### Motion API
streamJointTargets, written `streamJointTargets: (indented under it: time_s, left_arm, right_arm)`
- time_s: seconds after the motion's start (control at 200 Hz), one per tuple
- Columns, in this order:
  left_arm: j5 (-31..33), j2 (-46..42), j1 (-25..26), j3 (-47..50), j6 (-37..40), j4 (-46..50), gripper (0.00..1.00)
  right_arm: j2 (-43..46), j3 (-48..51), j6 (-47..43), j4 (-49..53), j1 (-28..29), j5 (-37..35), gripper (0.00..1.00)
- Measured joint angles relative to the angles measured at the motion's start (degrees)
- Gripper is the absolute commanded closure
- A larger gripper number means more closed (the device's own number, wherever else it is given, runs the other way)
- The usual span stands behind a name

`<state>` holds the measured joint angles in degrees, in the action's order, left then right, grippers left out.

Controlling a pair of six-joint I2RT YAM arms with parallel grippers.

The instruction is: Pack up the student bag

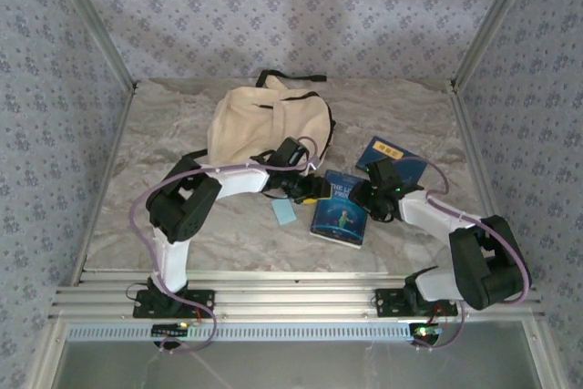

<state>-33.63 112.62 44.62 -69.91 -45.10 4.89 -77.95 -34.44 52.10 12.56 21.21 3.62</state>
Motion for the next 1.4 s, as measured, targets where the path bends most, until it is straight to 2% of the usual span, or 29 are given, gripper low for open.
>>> streamJointTargets:
  time_s: [0.23,0.37,0.485,0.655,0.82,0.875,1.024,1.119,1.194,1.404]
  left_arm:
    - [-2.7,-3.1,1.8,0.0,-0.1,-4.5,0.48]
    - [-3.7,-2.5,2.3,0.1,-1.9,-7.3,0.53]
    - [-3.8,-1.9,2.3,0.1,-2.1,-7.9,0.65]
    - [-1.3,-1.8,2.3,0.1,-0.3,-4.6,1.00]
    - [0.9,-1.8,2.1,0.0,1.4,-2.2,1.00]
    - [1.6,-1.8,2.2,-0.1,1.6,-1.4,1.00]
    - [4.1,-3.7,2.1,-0.1,1.7,1.4,1.00]
    - [6.7,-7.7,1.2,-0.1,1.5,2.4,1.00]
    - [9.4,-11.6,-0.2,-0.1,0.8,2.0,1.00]
    - [17.1,-17.9,-5.0,0.1,-3.1,-6.7,1.00]
  right_arm:
    - [0.0,0.0,0.0,-0.8,0.0,0.0,0.52]
    - [-0.1,0.0,0.0,-1.1,0.0,0.0,0.52]
    - [-0.1,0.0,0.0,-1.2,0.0,0.0,0.52]
    - [0.0,0.0,0.0,-1.5,0.0,0.2,0.52]
    - [0.3,-0.5,-0.6,-0.8,-0.6,1.5,0.50]
    - [0.5,-0.8,-1.0,0.1,-1.0,2.4,0.45]
    - [3.1,-4.3,-3.2,6.1,-2.8,5.9,0.24]
    - [4.8,-8.5,-4.7,8.7,-4.5,7.7,0.14]
    - [5.6,-12.1,-5.7,9.7,-5.4,8.9,0.00]
    - [5.7,-17.5,-5.5,7.1,-5.7,12.9,0.00]
